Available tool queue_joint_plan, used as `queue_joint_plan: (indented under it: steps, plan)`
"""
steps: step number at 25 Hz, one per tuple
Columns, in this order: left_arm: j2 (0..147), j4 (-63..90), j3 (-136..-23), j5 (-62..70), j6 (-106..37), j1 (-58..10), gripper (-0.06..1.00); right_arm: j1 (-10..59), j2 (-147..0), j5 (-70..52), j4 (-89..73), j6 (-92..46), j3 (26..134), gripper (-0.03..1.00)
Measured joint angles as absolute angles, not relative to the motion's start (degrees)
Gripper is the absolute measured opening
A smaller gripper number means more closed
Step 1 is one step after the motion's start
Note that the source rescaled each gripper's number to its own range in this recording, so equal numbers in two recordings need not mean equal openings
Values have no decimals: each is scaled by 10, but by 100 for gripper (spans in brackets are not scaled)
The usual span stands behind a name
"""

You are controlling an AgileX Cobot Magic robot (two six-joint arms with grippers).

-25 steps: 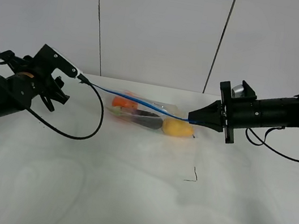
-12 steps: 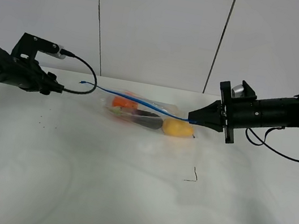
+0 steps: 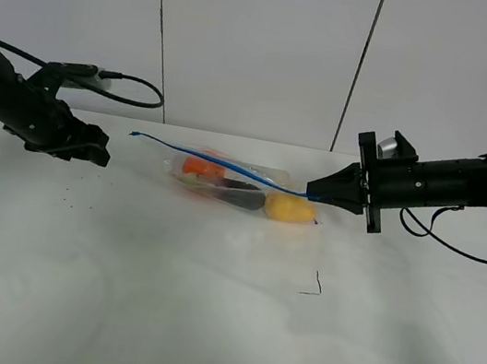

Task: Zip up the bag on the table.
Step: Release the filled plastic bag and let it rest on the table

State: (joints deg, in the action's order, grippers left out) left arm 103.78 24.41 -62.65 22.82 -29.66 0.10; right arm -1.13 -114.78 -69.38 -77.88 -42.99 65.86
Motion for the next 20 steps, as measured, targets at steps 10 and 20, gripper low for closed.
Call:
queue_joint_plan:
  steps: [10,20]
  plan:
    - [1038,53,-763,478,-42,1,91,-11,-1148,-694,-779,-430,659,0]
    - [1038,-35,-804,629,21,1,91,-11,-1148,-694,-779,-430,659,0]
